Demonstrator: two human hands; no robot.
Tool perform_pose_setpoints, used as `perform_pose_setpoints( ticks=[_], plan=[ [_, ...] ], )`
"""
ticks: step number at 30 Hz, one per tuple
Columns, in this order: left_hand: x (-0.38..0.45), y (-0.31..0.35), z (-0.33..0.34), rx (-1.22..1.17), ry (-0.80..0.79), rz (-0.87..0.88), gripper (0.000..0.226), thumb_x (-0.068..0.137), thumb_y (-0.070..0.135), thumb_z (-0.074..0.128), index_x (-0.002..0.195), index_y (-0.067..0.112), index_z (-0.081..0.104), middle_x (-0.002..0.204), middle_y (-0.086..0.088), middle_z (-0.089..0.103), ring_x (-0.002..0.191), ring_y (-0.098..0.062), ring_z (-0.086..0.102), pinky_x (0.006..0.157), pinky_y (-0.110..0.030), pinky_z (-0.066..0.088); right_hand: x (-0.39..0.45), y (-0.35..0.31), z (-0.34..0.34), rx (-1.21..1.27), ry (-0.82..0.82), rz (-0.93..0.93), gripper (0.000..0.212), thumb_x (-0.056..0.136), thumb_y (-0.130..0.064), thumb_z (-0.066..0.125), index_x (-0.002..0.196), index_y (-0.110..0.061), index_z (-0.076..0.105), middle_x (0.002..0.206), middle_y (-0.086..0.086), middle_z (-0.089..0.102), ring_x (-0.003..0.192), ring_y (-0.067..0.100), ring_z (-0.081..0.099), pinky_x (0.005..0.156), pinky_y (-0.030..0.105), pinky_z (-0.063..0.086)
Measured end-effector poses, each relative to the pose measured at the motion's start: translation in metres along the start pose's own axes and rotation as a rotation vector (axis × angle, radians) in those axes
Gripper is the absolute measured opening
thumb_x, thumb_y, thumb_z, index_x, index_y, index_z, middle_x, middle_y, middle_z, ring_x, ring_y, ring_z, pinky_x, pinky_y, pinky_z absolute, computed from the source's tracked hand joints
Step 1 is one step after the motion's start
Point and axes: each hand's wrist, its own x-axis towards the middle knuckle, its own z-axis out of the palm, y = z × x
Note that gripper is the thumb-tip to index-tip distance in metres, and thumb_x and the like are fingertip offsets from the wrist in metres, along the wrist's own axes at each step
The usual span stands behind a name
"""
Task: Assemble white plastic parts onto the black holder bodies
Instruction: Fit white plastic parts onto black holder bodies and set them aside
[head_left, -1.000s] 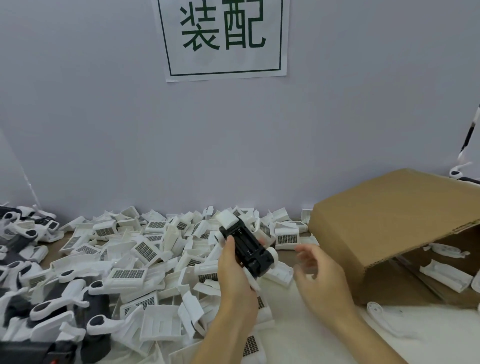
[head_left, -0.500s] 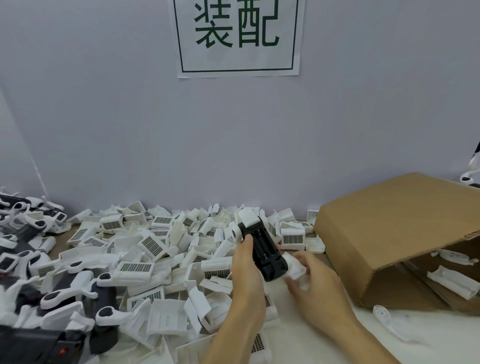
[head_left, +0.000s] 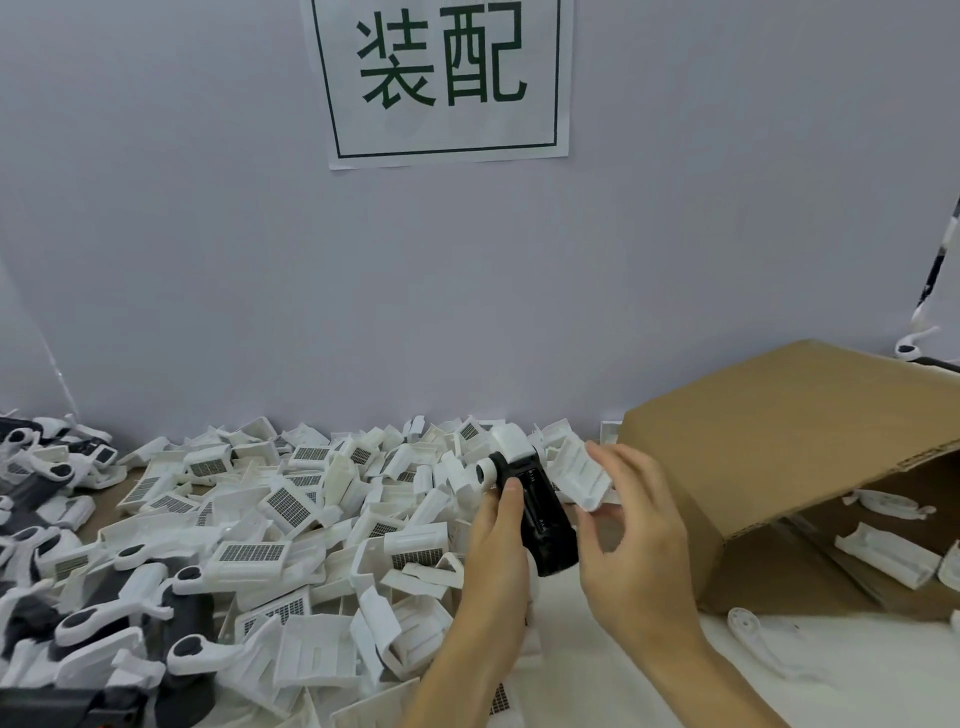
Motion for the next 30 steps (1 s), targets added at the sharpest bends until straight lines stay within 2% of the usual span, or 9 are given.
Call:
perform_pose_setpoints(
  ticks=[1,5,10,13,17,19,21,24,30],
  plan=[
    [-0.0002,-0.0008,0.001,0.015,-0.015,0.004,0.025,0.104,0.041,0.05,0.114,0.031,0.07,0.109,-0.004,0.076,0.109,-0.023,0.071,0.106,-0.051,0.049,-0.0002,-0.0013,0.0,-0.022,-0.004,-0.025,0.058,0.077,0.02,0.068,0.128,-0.006,0.061,0.126,0.001,0.054,0.116,0.013,0.054,0.093,0.021,0.05],
    [0.0,-0.0032,0.0005,0.056,-0.056,0.029,0.024,0.104,0.039,0.05,0.104,0.034,0.073,0.11,-0.003,0.076,0.11,-0.021,0.07,0.107,-0.05,0.047,-0.0016,-0.0035,-0.0036,-0.019,-0.048,-0.107,0.06,0.072,0.024,0.064,0.122,-0.009,0.064,0.122,0.003,0.051,0.116,-0.004,0.047,0.089,0.002,0.039],
    [0.0003,-0.0037,-0.0001,0.033,-0.071,0.02,0.027,0.104,0.041,0.05,0.116,0.029,0.071,0.114,0.0,0.076,0.112,-0.016,0.07,0.107,-0.045,0.048,-0.0081,-0.008,-0.0035,0.117,-0.19,-0.097,0.019,0.088,-0.023,0.064,0.106,-0.02,0.067,0.117,-0.006,0.052,0.111,0.007,0.057,0.089,0.013,0.046],
    [0.0017,-0.0052,-0.0006,0.011,-0.087,0.002,0.028,0.104,0.039,0.051,0.114,0.025,0.072,0.116,-0.007,0.075,0.116,-0.022,0.068,0.11,-0.05,0.045,-0.0052,-0.0084,-0.0003,0.104,-0.11,-0.09,0.009,0.092,-0.021,0.064,0.101,-0.019,0.065,0.106,-0.01,0.055,0.102,0.005,0.058,0.085,0.01,0.045],
    [0.0018,-0.0037,-0.0011,-0.054,-0.12,-0.032,0.037,0.094,0.044,0.055,0.118,0.021,0.072,0.119,-0.012,0.073,0.117,-0.029,0.067,0.111,-0.054,0.044,-0.0059,-0.0085,-0.0011,0.105,-0.093,-0.013,0.047,0.082,-0.016,0.069,0.124,-0.031,0.053,0.123,-0.013,0.051,0.118,0.01,0.054,0.094,0.013,0.043],
    [0.0028,-0.0039,-0.0019,-0.074,-0.117,-0.061,0.045,0.085,0.044,0.054,0.119,0.019,0.071,0.12,-0.015,0.072,0.118,-0.03,0.065,0.115,-0.053,0.038,-0.0076,-0.0077,-0.0007,0.166,-0.123,0.086,0.057,0.084,-0.015,0.071,0.131,-0.036,0.047,0.126,-0.018,0.053,0.121,0.009,0.055,0.095,0.014,0.046],
    [0.0043,-0.0056,-0.0028,-0.063,-0.096,-0.077,0.039,0.09,0.038,0.049,0.117,0.019,0.071,0.119,-0.018,0.072,0.108,-0.032,0.062,0.103,-0.048,0.039,-0.0091,-0.0053,-0.0002,0.229,-0.141,0.154,0.066,0.085,-0.006,0.074,0.129,-0.045,0.044,0.116,-0.026,0.061,0.115,0.002,0.06,0.09,0.008,0.045],
    [0.0068,-0.0088,-0.0042,-0.039,-0.089,-0.087,0.034,0.103,0.026,0.04,0.114,0.023,0.072,0.118,-0.016,0.072,0.105,-0.029,0.062,0.093,-0.045,0.039,-0.0092,-0.0056,-0.0011,0.209,-0.093,0.158,0.065,0.084,-0.002,0.073,0.125,-0.045,0.048,0.113,-0.026,0.064,0.11,0.001,0.062,0.088,0.006,0.045],
    [0.0049,-0.0068,-0.0028,0.005,-0.127,-0.076,0.035,0.106,0.022,0.038,0.116,0.027,0.071,0.119,-0.018,0.071,0.105,-0.032,0.064,0.094,-0.047,0.042,-0.0073,-0.0063,-0.0005,0.155,-0.039,0.162,0.051,0.085,-0.013,0.075,0.13,-0.028,0.056,0.12,-0.017,0.06,0.113,0.004,0.059,0.095,0.018,0.048]
  ],
)
